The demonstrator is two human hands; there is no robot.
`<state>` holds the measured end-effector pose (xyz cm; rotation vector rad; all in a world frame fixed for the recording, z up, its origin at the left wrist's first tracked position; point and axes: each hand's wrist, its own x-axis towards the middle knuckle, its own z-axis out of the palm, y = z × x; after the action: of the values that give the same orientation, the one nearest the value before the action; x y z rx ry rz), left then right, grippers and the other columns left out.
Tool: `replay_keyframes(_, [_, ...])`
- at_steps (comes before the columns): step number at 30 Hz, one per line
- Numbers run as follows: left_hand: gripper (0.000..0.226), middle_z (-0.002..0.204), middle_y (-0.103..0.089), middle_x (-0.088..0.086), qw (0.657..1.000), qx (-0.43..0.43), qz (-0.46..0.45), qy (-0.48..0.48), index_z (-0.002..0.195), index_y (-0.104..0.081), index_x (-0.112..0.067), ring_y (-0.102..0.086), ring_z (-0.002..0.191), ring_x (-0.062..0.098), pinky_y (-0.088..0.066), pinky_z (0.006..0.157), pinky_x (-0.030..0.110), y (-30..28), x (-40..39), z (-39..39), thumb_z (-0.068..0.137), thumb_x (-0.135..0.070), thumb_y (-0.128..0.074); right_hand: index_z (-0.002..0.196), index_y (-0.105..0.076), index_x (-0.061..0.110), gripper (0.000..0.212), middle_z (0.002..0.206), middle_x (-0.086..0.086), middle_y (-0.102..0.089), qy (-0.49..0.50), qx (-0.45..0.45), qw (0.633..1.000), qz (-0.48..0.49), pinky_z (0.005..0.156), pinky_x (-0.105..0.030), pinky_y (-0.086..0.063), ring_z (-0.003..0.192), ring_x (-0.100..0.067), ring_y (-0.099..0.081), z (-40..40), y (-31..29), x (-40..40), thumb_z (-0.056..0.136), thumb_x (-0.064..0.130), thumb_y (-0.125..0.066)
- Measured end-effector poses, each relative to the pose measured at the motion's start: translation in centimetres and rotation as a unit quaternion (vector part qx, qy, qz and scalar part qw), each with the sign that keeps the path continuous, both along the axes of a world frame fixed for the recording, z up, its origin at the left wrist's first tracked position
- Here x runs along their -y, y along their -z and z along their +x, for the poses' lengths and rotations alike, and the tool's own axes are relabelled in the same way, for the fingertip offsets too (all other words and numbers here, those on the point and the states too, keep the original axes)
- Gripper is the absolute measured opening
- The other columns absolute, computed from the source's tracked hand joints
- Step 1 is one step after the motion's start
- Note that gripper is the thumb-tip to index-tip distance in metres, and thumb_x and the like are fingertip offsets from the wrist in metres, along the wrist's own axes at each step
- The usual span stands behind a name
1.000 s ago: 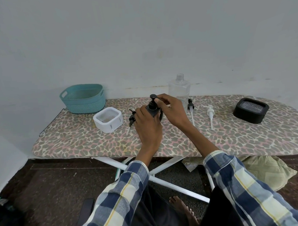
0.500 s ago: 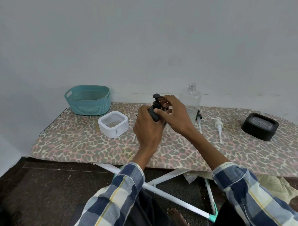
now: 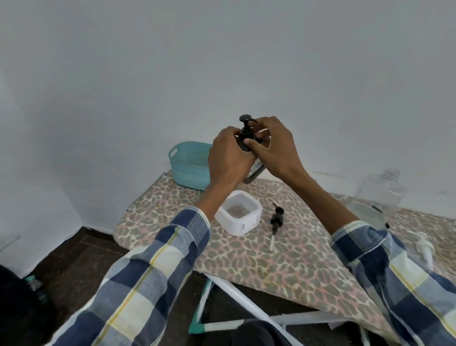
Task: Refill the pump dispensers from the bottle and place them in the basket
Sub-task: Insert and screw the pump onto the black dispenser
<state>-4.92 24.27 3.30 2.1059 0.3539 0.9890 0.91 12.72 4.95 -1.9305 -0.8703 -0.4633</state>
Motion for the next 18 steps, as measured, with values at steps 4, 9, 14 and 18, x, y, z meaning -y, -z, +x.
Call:
replay_keyframes(4, [0.046,0.117,-0.074,0.001,0.999,0.0,0.027,-0.021,0.117,-0.071,-0.018,-0.072,0.1,0.024,-0.06,0.087,0.044,-1.5,-5.4,1.2,0.086,-0.05,-0.079,0.121,-0.069,0.01,0.029,0.12,-0.005,-0.065,-0.024,0.014,1.0,0.005,0.082,-0.003,-0.044,0.098,-0.013,-0.063,1.7,-1.2,-5.2,0.093,0.011,-0.075])
replay_keyframes(9, [0.049,0.127,-0.067,0.004,0.998,-0.027,0.044,-0.032,0.126,-0.066,-0.014,-0.069,0.111,0.027,-0.056,0.093,0.044,-1.9,-10.9,3.0,0.088,-0.041,-0.081,0.136,-0.063,0.008,0.044,0.127,-0.011,-0.064,-0.061,0.025,0.998,-0.011,0.102,-0.04,-0.055,0.117,-0.027,-0.064,3.9,-0.8,-10.2,0.093,0.002,-0.062])
replay_keyframes(14, [0.046,0.124,-0.065,0.005,0.997,-0.051,0.035,-0.043,0.123,-0.067,-0.012,-0.068,0.109,0.028,-0.056,0.093,0.045,-0.5,-14.4,5.0,0.086,-0.035,-0.082,0.145,-0.057,0.002,0.056,0.141,-0.012,-0.063,-0.094,-0.042,0.994,-0.022,0.103,-0.015,-0.049,0.127,-0.015,-0.06,5.6,0.5,-13.2,0.092,-0.014,-0.048])
replay_keyframes(18, [0.043,0.125,-0.066,0.01,0.995,-0.072,0.028,-0.059,0.124,-0.066,-0.009,-0.067,0.11,0.032,-0.056,0.091,0.046,1.7,-15.7,6.2,0.088,-0.028,-0.08,0.143,-0.059,0.005,0.055,0.144,-0.008,-0.063,-0.08,-0.093,0.992,-0.032,0.108,-0.021,-0.046,0.133,-0.016,-0.059,6.8,2.7,-14.1,0.094,-0.015,-0.044])
